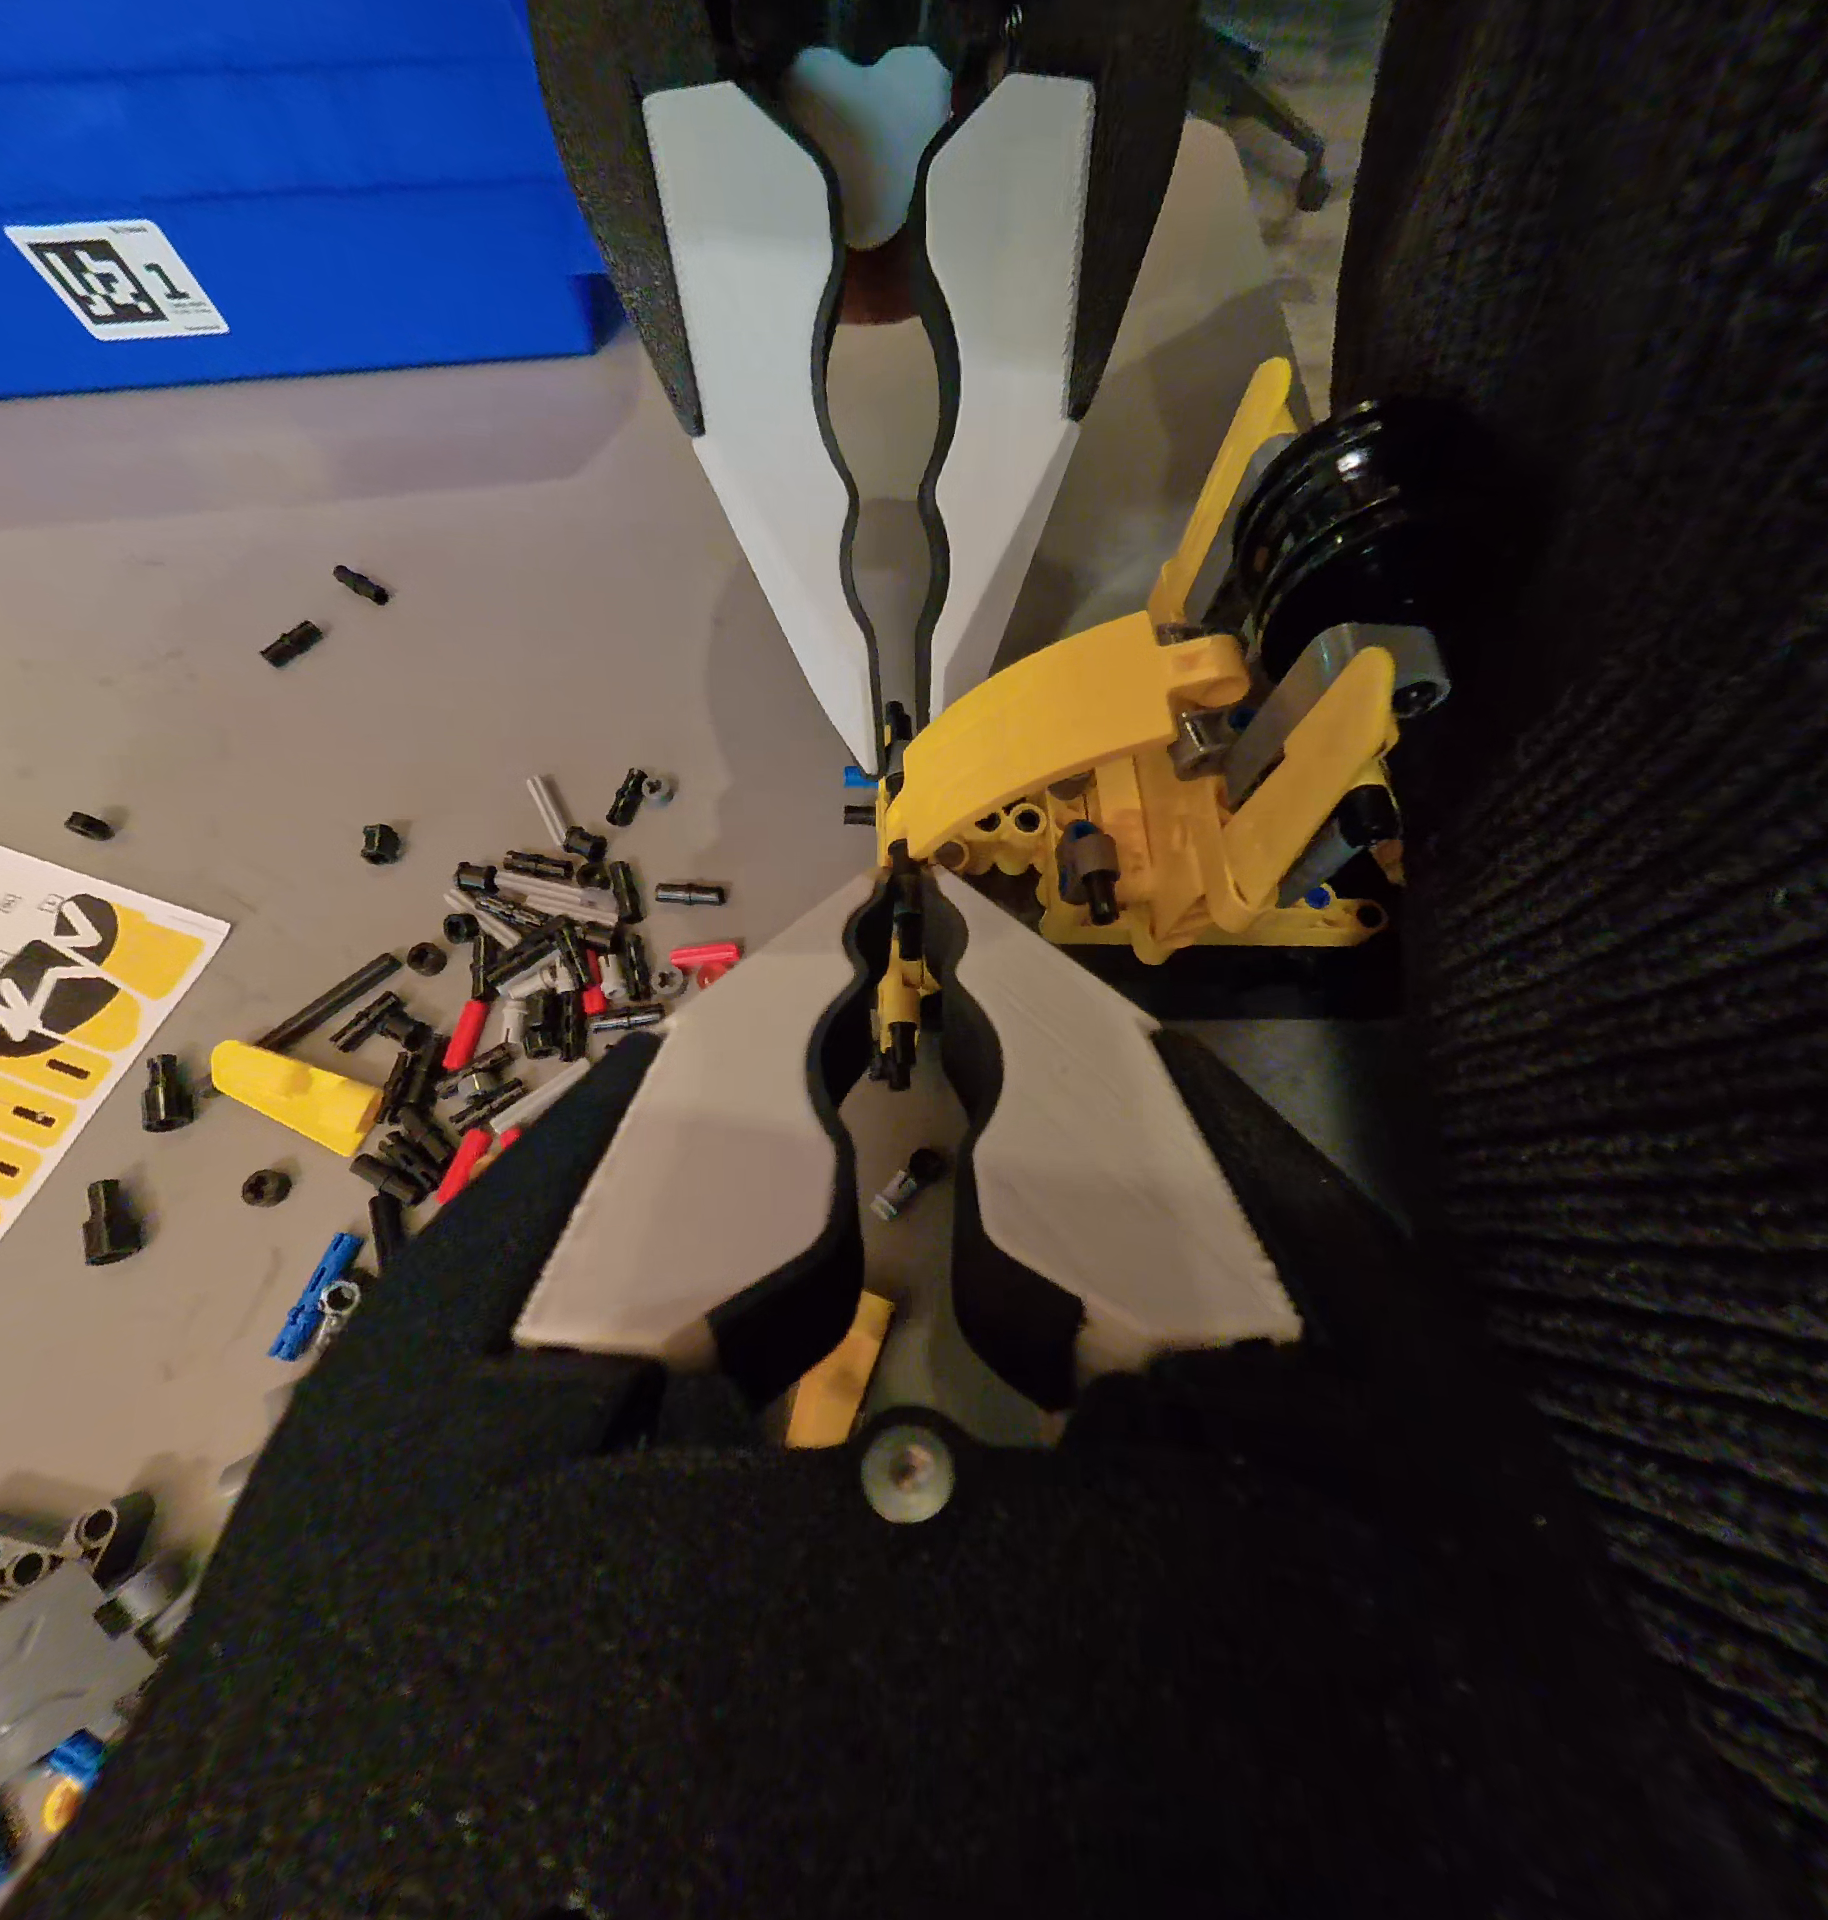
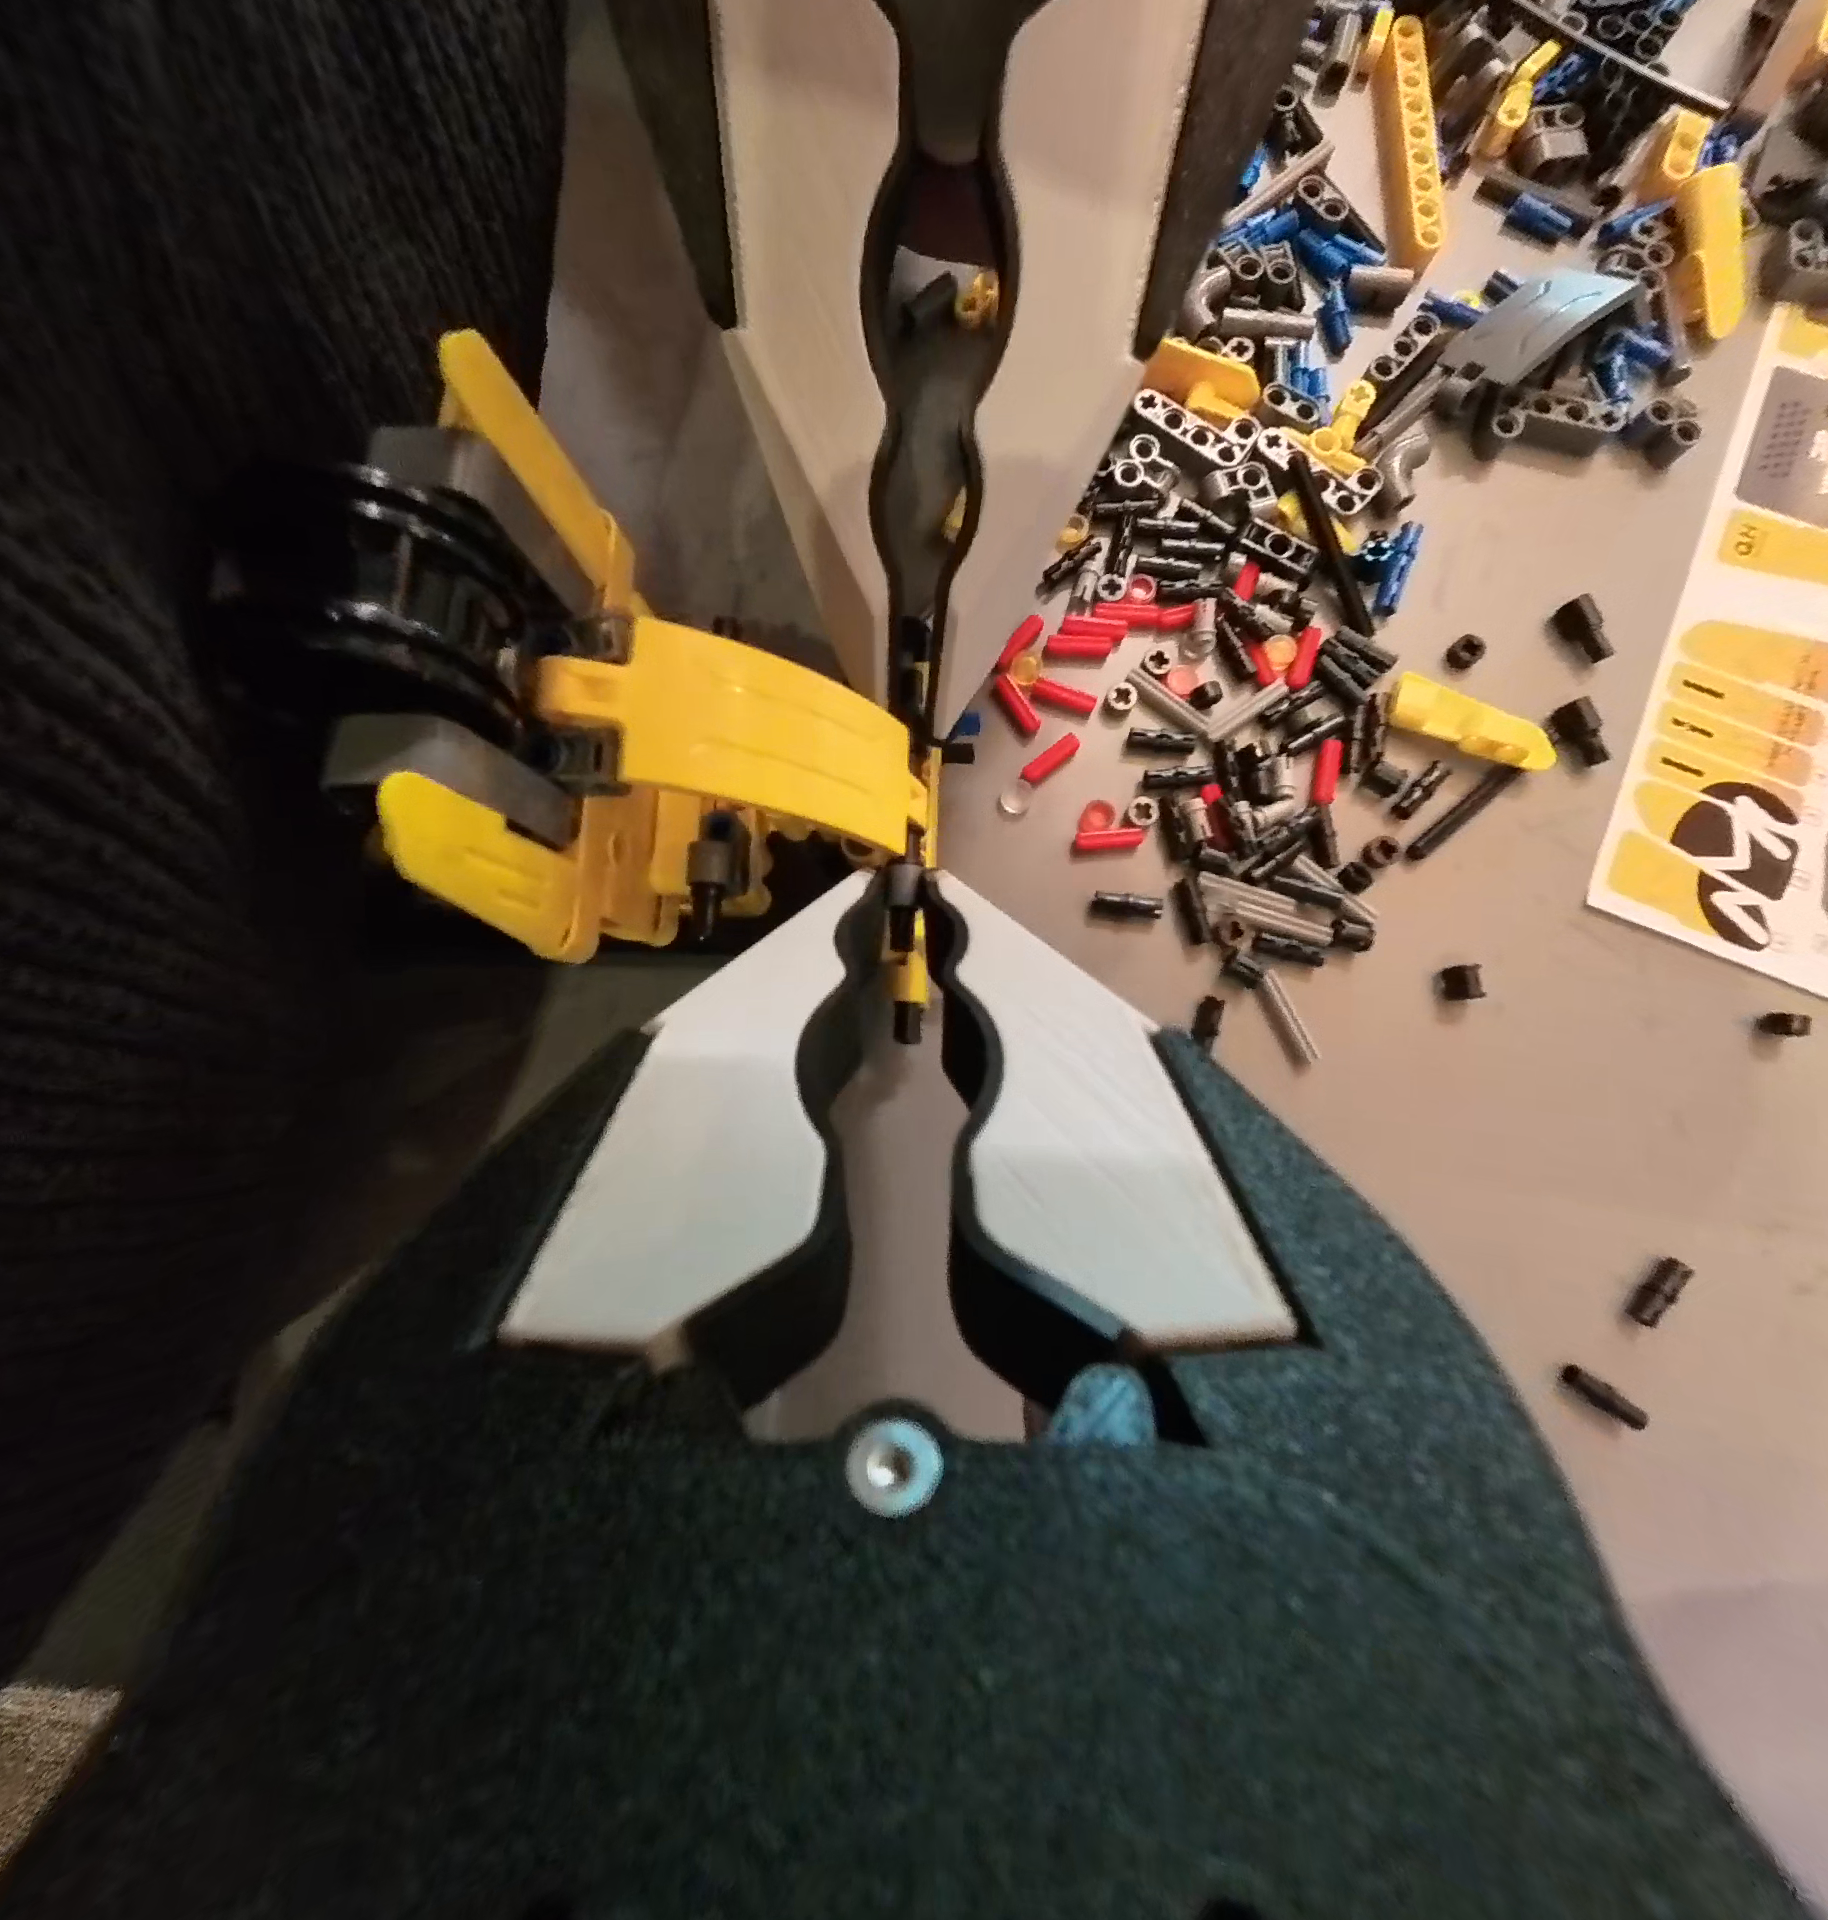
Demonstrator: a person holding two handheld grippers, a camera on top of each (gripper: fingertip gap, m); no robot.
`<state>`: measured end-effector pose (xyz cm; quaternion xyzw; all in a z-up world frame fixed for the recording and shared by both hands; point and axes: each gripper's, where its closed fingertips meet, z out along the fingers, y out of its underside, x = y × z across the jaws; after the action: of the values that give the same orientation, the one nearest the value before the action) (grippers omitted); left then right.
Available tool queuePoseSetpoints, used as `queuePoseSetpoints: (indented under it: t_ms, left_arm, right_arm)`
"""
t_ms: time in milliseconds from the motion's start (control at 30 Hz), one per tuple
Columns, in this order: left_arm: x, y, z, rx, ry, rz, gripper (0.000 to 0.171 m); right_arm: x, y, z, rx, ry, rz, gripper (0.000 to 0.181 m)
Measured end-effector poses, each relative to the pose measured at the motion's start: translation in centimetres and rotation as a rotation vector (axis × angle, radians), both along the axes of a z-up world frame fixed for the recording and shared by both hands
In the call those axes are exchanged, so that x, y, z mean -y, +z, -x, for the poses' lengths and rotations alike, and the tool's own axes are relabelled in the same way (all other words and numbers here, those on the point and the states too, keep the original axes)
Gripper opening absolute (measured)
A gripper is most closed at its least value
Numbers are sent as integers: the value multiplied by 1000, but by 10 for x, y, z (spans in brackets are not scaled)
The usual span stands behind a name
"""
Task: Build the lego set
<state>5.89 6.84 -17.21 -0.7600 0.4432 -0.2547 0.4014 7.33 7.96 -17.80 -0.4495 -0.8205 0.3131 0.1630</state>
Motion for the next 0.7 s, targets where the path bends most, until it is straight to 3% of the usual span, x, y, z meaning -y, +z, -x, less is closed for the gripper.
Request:
queuePoseSetpoints:
  t_ms: [300, 700]
  left_arm:
    - [-2, -1, 2, 20, 29, 37, 4]
    - [0, -1, 1, -13, 46, -79, 4]
  right_arm:
    - [-1, -2, 0, 53, -39, 36, 6]
    - [0, -3, -1, 21, 5, -76, 6]
